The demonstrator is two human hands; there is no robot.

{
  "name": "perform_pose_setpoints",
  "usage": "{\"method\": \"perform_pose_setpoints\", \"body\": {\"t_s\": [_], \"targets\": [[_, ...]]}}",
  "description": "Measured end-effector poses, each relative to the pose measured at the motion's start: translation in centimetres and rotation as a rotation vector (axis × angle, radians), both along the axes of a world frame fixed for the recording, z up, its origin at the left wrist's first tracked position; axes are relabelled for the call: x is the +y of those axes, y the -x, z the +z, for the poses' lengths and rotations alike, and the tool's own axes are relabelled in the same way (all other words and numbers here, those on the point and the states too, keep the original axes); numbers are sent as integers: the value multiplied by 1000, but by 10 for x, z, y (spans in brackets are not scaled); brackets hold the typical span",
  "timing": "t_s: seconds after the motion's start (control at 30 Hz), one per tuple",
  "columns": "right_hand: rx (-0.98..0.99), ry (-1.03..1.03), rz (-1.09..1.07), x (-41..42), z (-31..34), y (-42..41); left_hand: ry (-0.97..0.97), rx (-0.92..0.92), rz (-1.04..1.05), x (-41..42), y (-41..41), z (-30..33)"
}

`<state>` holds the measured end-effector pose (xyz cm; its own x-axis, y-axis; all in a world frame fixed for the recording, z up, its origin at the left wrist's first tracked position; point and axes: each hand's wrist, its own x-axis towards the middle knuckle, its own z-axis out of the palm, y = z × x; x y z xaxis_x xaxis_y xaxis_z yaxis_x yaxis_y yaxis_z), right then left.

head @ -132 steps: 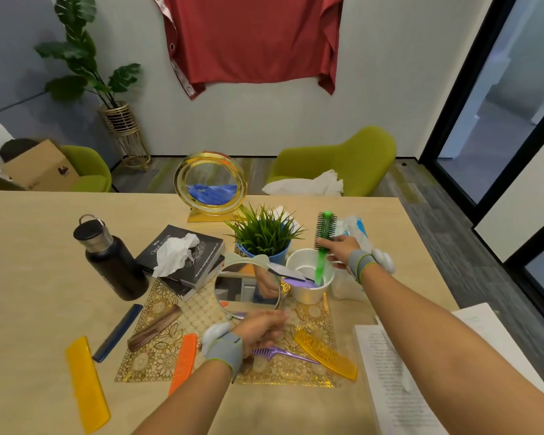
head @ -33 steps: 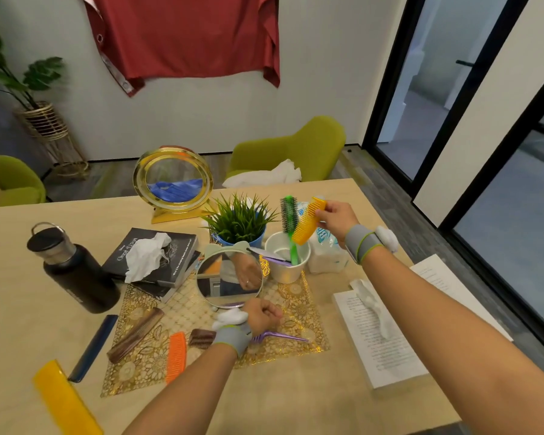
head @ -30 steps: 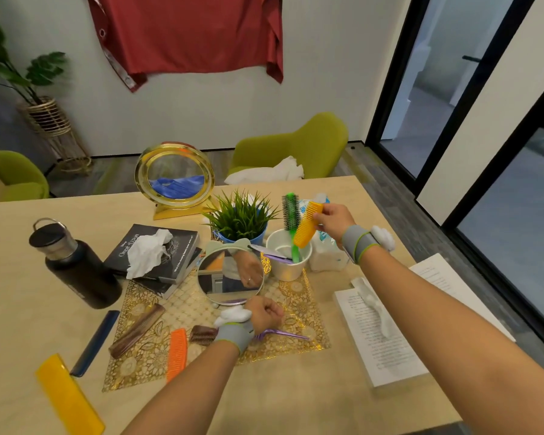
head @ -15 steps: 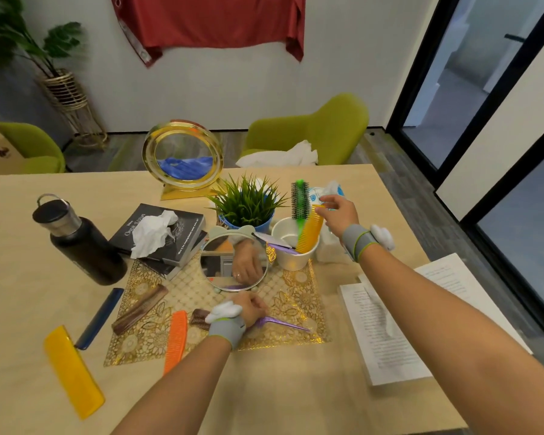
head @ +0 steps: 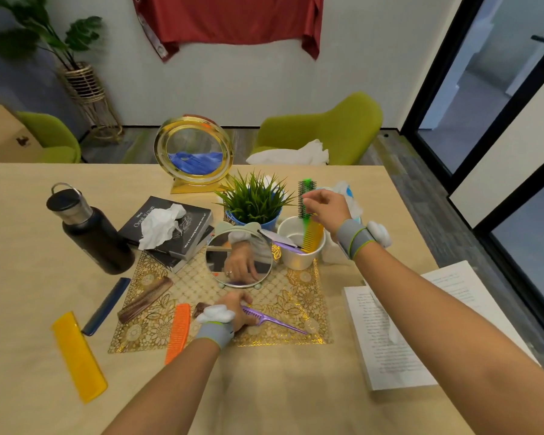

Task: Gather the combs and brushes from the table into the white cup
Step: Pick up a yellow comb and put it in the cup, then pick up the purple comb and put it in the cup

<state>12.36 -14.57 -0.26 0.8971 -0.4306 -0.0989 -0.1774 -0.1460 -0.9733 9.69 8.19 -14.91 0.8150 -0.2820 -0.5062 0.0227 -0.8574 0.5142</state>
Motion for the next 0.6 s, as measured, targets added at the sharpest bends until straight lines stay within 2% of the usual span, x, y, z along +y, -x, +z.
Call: {"method": "perform_pose_setpoints", "body": {"t_s": [0.4, 0.5, 0.6], "targets": [[69, -54, 52, 3, -5, 9, -192, -87, -215, -4, 0, 13], [58, -65, 33, -1, -4, 11, -152, -33, -186, -4, -2, 16], [44, -92, 16, -2, -1, 13, -13, 51, -120, -9, -3, 17]]}}
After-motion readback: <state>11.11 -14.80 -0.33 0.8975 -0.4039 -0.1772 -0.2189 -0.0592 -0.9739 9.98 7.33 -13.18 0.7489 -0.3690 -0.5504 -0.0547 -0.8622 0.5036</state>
